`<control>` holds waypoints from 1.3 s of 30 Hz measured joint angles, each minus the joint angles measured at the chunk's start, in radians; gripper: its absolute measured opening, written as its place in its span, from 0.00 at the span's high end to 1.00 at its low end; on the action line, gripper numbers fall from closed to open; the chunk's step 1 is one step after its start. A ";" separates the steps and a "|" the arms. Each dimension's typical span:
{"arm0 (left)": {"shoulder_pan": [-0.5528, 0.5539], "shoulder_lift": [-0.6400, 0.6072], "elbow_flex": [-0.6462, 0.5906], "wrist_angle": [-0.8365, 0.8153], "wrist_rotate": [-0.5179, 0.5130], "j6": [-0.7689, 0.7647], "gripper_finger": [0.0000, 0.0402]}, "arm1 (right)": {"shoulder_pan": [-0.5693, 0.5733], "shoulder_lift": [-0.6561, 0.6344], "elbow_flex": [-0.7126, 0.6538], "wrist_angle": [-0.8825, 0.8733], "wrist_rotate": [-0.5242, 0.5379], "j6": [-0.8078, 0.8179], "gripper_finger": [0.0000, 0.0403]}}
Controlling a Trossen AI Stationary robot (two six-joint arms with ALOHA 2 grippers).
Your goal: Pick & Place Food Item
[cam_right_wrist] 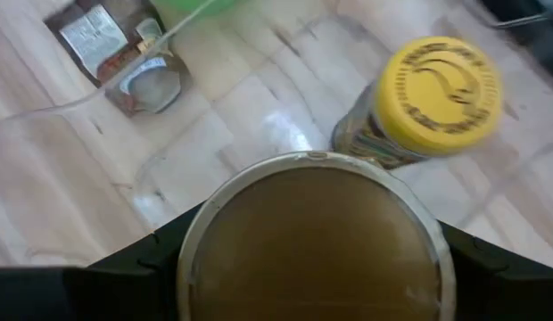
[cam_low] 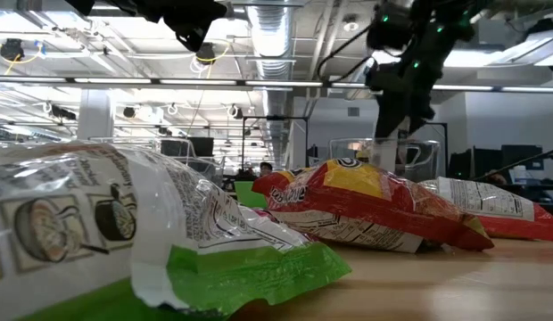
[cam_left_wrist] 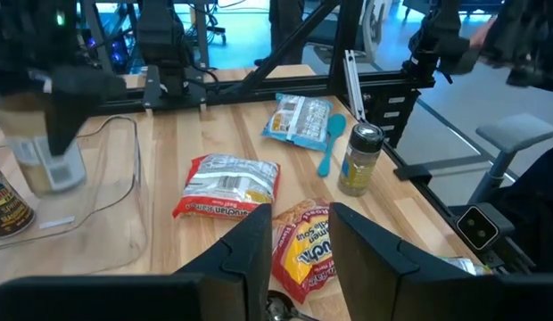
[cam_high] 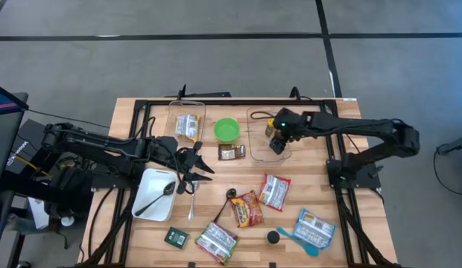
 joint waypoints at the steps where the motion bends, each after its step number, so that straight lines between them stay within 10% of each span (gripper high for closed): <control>1: 0.000 0.000 0.000 0.001 0.000 0.000 0.73 | 0.002 0.017 0.001 0.011 0.000 -0.003 0.30; 39: 0.000 0.000 0.000 0.019 0.000 0.000 0.73 | 0.002 0.152 0.003 0.057 -0.023 -0.011 0.24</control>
